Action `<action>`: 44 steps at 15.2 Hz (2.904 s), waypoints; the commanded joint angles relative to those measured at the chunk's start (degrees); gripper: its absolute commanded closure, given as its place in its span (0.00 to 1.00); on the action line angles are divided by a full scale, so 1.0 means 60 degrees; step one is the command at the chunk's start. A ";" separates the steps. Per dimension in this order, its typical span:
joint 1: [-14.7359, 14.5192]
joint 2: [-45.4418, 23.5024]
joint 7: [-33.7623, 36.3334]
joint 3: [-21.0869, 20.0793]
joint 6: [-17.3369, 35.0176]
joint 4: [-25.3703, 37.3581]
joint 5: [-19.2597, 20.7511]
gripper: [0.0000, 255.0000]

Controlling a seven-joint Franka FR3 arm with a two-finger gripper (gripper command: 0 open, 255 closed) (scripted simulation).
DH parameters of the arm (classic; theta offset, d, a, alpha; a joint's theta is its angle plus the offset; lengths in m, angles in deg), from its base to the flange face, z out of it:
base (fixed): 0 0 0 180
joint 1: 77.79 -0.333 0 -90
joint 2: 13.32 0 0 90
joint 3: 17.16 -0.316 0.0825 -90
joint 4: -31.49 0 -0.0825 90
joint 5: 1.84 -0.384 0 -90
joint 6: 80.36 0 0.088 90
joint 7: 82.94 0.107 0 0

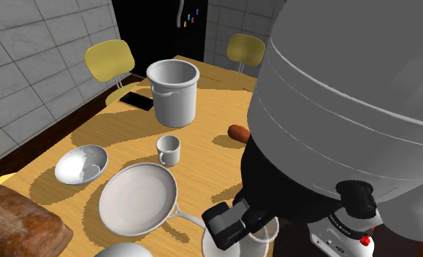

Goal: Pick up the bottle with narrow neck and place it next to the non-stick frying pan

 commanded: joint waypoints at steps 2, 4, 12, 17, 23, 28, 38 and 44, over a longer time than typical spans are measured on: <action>-0.0043 0.0138 -0.0086 0.0009 0.0380 -0.0503 -0.0075 1.00; -0.0065 0.0180 -0.0109 -0.0021 0.0628 -0.0789 -0.0113 1.00; -0.0140 0.0254 -0.0170 -0.0183 0.1629 -0.1852 -0.0248 1.00; -0.0171 0.0221 -0.0185 -0.0318 0.2268 -0.2454 -0.0318 1.00; -0.0188 0.0098 -0.0177 -0.0513 0.3052 -0.3117 -0.0379 1.00; -0.0181 -0.0078 -0.0147 -0.0701 0.3725 -0.3620 -0.0405 1.00; -0.0169 -0.0195 -0.0121 -0.0806 0.4073 -0.3856 -0.0406 1.00; -0.0169 -0.0195 -0.0122 -0.0805 0.4073 -0.3857 -0.0406 0.00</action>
